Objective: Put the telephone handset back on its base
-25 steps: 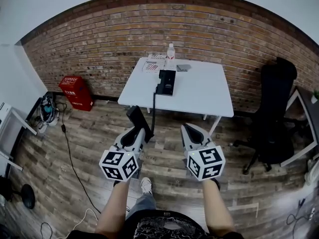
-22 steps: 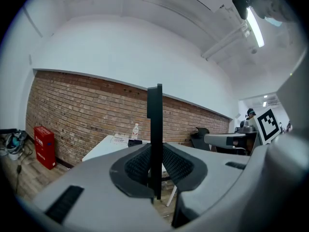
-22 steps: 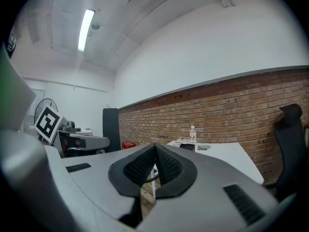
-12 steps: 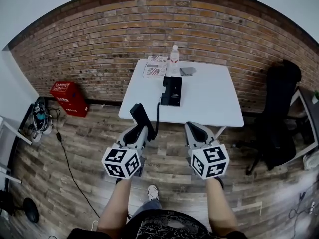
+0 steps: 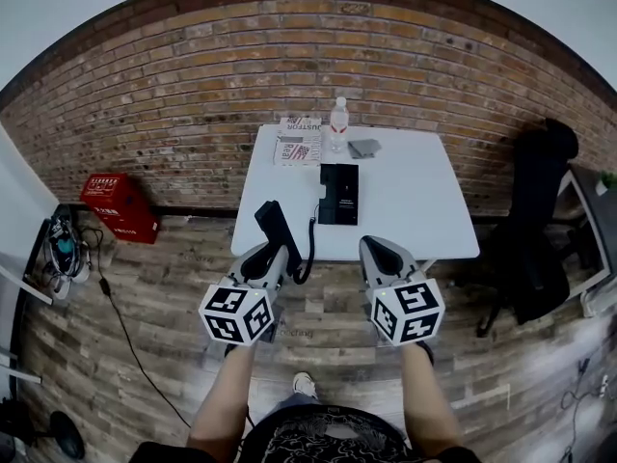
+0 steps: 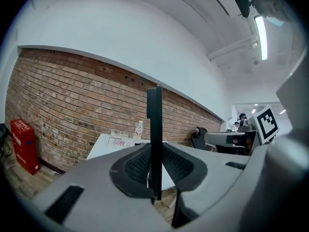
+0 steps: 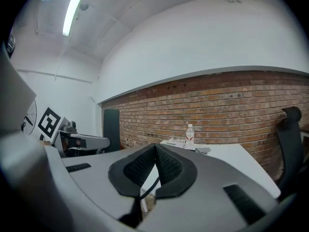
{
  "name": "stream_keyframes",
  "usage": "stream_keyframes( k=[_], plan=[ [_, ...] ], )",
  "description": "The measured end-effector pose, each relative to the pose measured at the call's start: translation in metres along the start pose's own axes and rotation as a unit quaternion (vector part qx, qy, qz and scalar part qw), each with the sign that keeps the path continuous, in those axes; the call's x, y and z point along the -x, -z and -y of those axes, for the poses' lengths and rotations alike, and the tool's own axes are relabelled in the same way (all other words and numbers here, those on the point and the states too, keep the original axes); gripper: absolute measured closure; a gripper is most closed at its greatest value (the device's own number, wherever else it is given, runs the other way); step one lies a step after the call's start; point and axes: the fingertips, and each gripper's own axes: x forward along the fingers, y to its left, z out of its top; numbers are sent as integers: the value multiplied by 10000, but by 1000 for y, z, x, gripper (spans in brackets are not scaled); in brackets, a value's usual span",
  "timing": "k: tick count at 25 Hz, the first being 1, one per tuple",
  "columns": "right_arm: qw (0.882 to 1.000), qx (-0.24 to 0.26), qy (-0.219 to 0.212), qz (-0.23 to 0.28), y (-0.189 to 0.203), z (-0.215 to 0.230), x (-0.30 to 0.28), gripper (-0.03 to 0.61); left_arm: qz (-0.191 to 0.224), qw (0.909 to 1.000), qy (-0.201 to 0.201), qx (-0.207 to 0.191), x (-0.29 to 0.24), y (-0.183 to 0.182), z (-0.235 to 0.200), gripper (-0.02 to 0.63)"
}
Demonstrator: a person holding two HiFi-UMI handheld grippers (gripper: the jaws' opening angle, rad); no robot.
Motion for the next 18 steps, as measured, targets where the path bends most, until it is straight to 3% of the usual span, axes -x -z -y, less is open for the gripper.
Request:
stream_keyframes(
  k=[11, 18],
  plan=[
    [9993, 92, 370, -17, -11, 0, -32, 577, -268, 9978, 610, 6, -35, 2, -26, 541],
    [9990, 79, 451, 16, -14, 8, -44, 577, -500, 9929, 1063, 206, -62, 8, -29, 541]
  ],
)
